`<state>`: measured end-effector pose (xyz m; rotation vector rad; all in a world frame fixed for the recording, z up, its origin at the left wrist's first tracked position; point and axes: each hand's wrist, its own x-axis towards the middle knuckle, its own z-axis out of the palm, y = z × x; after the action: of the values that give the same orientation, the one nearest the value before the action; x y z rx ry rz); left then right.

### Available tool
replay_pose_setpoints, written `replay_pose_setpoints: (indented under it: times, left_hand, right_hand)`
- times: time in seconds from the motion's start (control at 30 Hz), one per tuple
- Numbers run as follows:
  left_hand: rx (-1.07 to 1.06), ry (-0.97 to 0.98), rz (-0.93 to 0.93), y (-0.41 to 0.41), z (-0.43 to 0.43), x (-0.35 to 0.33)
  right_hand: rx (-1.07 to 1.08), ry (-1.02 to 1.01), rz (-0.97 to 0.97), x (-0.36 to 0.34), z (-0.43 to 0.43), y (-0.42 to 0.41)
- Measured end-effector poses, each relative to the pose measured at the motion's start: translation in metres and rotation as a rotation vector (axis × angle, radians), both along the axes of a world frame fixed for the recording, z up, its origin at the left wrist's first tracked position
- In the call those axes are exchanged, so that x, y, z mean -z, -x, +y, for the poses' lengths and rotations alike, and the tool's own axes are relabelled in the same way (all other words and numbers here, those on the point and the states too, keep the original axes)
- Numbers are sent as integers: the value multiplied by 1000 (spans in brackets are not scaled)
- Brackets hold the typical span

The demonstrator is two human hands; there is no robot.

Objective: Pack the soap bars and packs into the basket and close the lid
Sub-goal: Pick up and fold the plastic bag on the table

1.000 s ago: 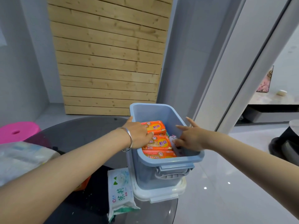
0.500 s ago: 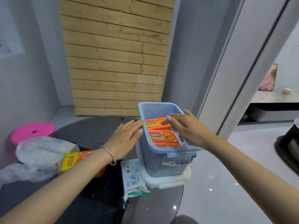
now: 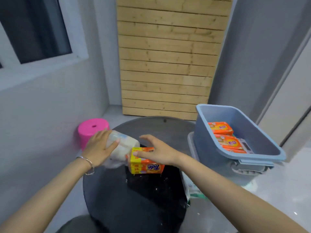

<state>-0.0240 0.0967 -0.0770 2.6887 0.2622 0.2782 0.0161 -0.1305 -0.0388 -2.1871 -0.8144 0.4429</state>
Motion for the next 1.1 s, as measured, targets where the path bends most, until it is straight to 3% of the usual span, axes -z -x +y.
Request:
replay_pose_setpoints:
  times: [0.1, 0.23, 0.4, 0.5, 0.8, 0.97, 1.1]
  left_hand:
    - [-37, 75, 15, 2, 31, 15]
    - [48, 453, -12, 4, 38, 31]
    - [-38, 678, 28, -13, 41, 51]
    - [-146, 848, 82, -23, 41, 52]
    - [-204, 885, -117, -26, 46, 31]
    - [-223, 905, -372, -25, 38, -24]
    - [-57, 1066, -557, -38, -4, -89]
  right_hand:
    - [-14, 57, -55, 15, 41, -6]
    - [-4, 333, -61, 32, 89, -27]
    - [44, 547, -57, 50, 118, -46]
    - [98, 456, -67, 55, 123, -50]
    - [144, 172, -162, 38, 118, -50]
    - [110, 17, -307, -27, 105, -42]
    - [94, -86, -402, -103, 56, -47]
